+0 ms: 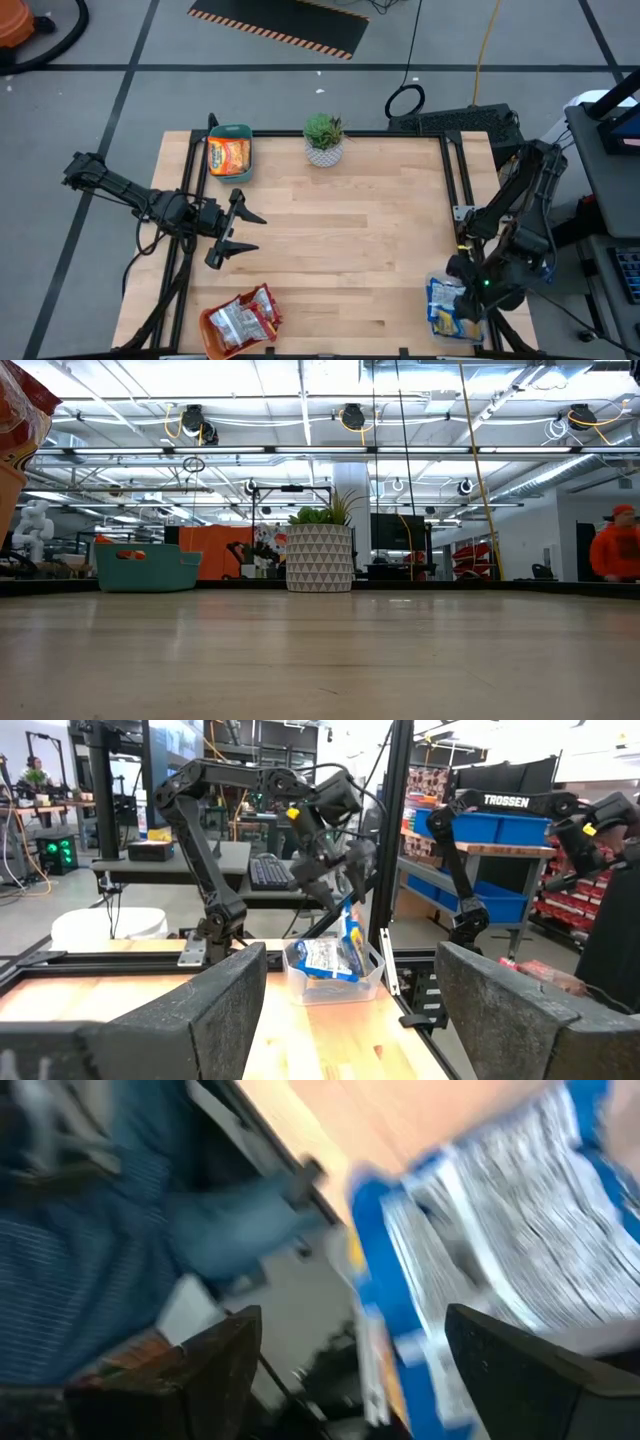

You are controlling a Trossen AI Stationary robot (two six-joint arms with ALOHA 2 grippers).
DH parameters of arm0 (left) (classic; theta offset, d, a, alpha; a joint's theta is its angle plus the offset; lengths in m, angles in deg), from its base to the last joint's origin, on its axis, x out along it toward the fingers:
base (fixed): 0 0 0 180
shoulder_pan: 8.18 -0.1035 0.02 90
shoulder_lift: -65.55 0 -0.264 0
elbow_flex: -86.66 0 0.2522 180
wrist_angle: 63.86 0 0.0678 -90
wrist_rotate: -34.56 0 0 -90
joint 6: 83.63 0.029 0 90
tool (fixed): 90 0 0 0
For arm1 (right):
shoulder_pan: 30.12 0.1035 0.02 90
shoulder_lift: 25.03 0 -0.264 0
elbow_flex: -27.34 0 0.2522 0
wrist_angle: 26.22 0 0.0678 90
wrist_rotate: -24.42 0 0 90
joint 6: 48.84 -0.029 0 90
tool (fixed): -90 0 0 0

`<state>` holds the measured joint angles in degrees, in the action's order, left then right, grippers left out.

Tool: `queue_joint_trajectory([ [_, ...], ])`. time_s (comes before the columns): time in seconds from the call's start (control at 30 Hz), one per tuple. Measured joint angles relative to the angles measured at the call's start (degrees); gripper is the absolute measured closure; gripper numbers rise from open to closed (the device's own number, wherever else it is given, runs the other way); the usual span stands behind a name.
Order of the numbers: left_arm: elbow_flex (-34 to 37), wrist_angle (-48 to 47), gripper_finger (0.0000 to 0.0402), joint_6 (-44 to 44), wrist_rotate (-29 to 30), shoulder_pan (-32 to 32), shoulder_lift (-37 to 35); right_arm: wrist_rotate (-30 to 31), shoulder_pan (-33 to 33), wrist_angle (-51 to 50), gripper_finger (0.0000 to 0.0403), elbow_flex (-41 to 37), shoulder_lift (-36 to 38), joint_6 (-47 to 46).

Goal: Sort Maruchan noodles
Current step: Put the blue noodle pack into the transparent bin, then adjust the orange bin

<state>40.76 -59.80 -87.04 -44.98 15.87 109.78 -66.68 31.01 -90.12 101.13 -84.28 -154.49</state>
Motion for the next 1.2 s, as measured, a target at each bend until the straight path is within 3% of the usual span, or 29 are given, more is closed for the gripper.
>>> queue_joint_trajectory([
  [0.27,0.0,0.0,0.011,-0.9,0.0,0.0,0.0,16.8,-2.3,-0.4,0.01,0.0,1.7,9.2],
  [0.4,-0.1,0.1,0.011,-1.1,0.0,0.0,-0.1,27.2,-7.0,0.1,0.01,0.0,0.2,17.5],
  [0.47,-1.3,-1.3,0.011,-1.3,0.0,0.1,-0.2,29.7,-10.2,4.3,0.0101,-0.5,-1.7,24.2],
  [0.53,-3.0,-4.4,0.011,-1.7,0.0,0.3,-0.2,29.0,-13.6,13.2,0.0101,-2.3,-4.6,31.8],
  [0.67,-6.7,-14.1,0.011,-1.6,0.0,1.0,-0.2,20.2,-20.5,37.7,0.0104,-6.3,-14.1,48.1],
  [0.77,-8.3,-19.2,0.011,-1.6,0.2,1.3,-0.1,14.9,-24.4,49.0,0.0118,-6.0,-22.7,55.7],
  [0.93,-8.6,-20.9,0.011,-1.4,0.2,1.4,-0.1,10.0,-29.6,52.6,0.0156,-1.1,-36.0,60.1],
  [1.2,-8.6,-26.4,0.0114,0.2,0.4,3.6,-0.1,9.7,-31.8,55.9,0.0232,13.1,-53.7,71.6],
])
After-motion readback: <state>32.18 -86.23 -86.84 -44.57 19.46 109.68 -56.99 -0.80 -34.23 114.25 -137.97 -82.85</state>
